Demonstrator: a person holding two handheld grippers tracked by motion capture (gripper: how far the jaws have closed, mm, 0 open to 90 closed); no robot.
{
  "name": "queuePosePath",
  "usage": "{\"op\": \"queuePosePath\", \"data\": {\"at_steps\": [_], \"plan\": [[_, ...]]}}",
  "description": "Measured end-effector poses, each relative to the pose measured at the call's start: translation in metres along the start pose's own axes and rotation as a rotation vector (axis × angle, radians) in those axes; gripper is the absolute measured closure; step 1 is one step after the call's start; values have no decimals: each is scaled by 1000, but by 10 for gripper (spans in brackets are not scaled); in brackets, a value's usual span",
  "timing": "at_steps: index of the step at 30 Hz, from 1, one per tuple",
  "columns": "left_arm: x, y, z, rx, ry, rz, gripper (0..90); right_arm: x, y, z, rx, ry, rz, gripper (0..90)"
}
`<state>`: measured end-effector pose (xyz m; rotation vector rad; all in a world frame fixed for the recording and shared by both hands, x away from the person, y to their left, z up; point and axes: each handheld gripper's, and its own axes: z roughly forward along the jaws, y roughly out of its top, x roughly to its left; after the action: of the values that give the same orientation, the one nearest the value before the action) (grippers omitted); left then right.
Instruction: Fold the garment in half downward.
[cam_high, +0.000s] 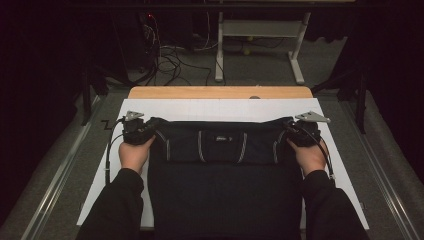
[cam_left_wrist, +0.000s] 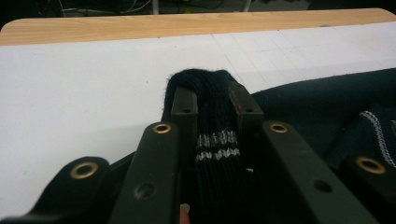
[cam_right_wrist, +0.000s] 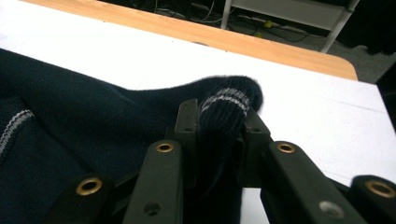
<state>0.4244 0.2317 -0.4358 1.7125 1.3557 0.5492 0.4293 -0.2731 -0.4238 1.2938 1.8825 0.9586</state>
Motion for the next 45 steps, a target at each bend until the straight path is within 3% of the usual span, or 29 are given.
{"op": "queuePosePath", "data": {"at_steps": [3,6,8,10,13,16,24,30,35,45], "plan": [[2,1,1,9,-1,-25,666,-2,-2,3,8,-6,8,672],[5,1,3,45,-6,-77,411,-4,-3,4,16,-30,24,438],[6,0,2,65,-2,-76,334,-6,-5,3,14,-36,51,340],[4,-1,-2,77,-4,-63,275,-5,-7,0,7,-31,52,318],[0,-4,-10,49,-17,-58,273,-3,-13,-6,-3,-26,28,296],[-5,-7,-13,74,-36,-48,220,-2,-20,-10,-5,6,50,268],[-27,-36,-15,144,-127,26,217,12,-42,-20,28,90,36,266],[-31,-54,-7,224,-151,32,227,24,-55,-26,65,156,12,316],[-33,-61,-3,247,-164,50,324,31,-61,-27,97,201,9,381],[-37,-66,-4,234,-166,94,536,33,-66,-23,144,233,-1,524]]}}
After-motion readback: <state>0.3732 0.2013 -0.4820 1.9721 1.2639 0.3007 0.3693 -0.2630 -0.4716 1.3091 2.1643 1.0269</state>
